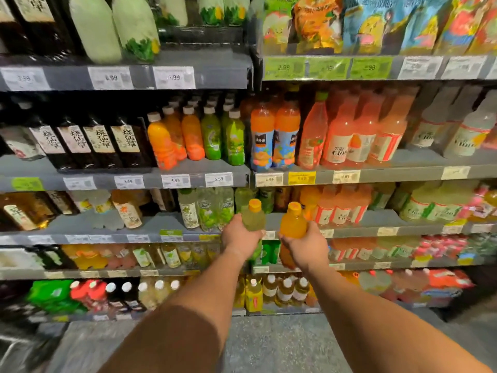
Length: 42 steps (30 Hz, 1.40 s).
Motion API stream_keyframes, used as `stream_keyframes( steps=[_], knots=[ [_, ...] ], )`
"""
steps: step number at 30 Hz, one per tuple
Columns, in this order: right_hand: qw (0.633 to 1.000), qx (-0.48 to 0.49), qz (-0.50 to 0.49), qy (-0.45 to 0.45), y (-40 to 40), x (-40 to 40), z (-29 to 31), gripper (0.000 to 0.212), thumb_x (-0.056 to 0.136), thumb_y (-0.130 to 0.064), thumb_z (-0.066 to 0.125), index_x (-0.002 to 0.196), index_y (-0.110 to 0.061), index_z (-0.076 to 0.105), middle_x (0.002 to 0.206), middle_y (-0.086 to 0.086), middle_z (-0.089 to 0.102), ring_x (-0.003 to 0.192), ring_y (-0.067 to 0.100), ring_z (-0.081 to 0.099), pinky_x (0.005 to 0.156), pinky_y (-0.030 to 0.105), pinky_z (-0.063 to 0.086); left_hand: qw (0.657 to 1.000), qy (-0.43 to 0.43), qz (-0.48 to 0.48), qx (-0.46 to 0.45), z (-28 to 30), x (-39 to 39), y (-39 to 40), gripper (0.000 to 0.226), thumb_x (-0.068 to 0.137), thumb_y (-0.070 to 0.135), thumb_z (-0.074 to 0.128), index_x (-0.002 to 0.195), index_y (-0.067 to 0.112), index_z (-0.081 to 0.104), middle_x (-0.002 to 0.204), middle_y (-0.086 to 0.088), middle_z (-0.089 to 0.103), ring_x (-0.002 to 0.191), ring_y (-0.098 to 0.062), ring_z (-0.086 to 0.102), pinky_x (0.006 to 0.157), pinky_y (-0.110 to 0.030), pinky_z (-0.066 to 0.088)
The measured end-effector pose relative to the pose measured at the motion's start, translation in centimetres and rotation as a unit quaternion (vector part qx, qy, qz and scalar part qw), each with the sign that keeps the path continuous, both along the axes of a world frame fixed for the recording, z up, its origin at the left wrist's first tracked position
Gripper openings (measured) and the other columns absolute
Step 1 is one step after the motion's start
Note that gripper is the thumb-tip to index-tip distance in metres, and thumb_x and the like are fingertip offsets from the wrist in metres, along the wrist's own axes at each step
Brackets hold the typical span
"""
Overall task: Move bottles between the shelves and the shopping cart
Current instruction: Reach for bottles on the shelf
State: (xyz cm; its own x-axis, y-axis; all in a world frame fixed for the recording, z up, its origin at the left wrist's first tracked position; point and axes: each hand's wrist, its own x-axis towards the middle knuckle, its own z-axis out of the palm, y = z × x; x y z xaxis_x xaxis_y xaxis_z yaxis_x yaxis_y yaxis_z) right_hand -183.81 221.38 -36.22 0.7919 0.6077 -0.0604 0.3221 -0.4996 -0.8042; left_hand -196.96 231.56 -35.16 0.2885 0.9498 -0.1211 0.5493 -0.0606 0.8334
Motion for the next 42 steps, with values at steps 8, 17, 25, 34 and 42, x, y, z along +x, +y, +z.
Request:
stream_keyframes(
  steps=[8,17,25,34,42],
  knots=[
    [1.0,0.021,-0.021,0.01,4.3,3.3,-2.1,0.067,0.075,-0.041,0.079,0.13,-0.026,0.044,0.097,0.0,0.06,0.092,0.03,0.061,0.076,0.034,0.046,0.999,-0.042,-0.025,-0.015,-2.3,4.5,4.7,0.046,0.076,0.022,0.082,0.114,0.025,0.056,0.106,0.004,0.066,0.097,-0.02,0.061,0.082,-0.029,0.046],
    [0.999,0.036,0.031,-0.005,8.8,8.4,-5.9,0.065,0.079,-0.038,0.077,0.132,-0.026,0.041,0.105,0.001,0.061,0.1,0.031,0.06,0.087,0.042,0.049,0.997,-0.066,-0.007,-0.024,-6.6,9.2,7.6,0.059,0.077,0.017,0.079,0.128,0.026,0.051,0.105,0.004,0.063,0.101,-0.022,0.061,0.088,-0.032,0.049],
    [0.996,0.082,0.028,0.008,10.9,9.2,-8.7,0.07,0.078,-0.039,0.078,0.136,-0.023,0.04,0.106,0.002,0.061,0.1,0.028,0.059,0.083,0.034,0.046,0.997,-0.083,0.009,0.001,-8.5,11.7,8.8,0.045,0.072,0.024,0.084,0.108,0.025,0.056,0.099,0.005,0.068,0.093,-0.02,0.064,0.085,-0.032,0.051],
    [0.998,0.02,0.06,-0.007,13.5,10.5,-9.4,0.071,0.079,-0.04,0.077,0.133,-0.014,0.039,0.109,0.01,0.062,0.105,0.037,0.059,0.079,0.035,0.045,1.0,-0.018,0.021,-0.009,-9.2,12.6,10.5,0.061,0.071,0.037,0.085,0.119,0.013,0.055,0.11,-0.002,0.063,0.105,-0.028,0.061,0.086,-0.035,0.051],
    [0.997,-0.057,0.054,0.027,15.2,11.9,-8.4,0.067,0.083,-0.044,0.072,0.122,-0.002,0.039,0.114,0.02,0.059,0.102,0.04,0.06,0.083,0.046,0.053,0.995,-0.032,0.053,-0.08,-9.0,14.1,10.6,0.089,0.079,0.046,0.078,0.145,0.003,0.037,0.138,-0.017,0.052,0.121,-0.036,0.053,0.095,-0.049,0.051]
  ],
)
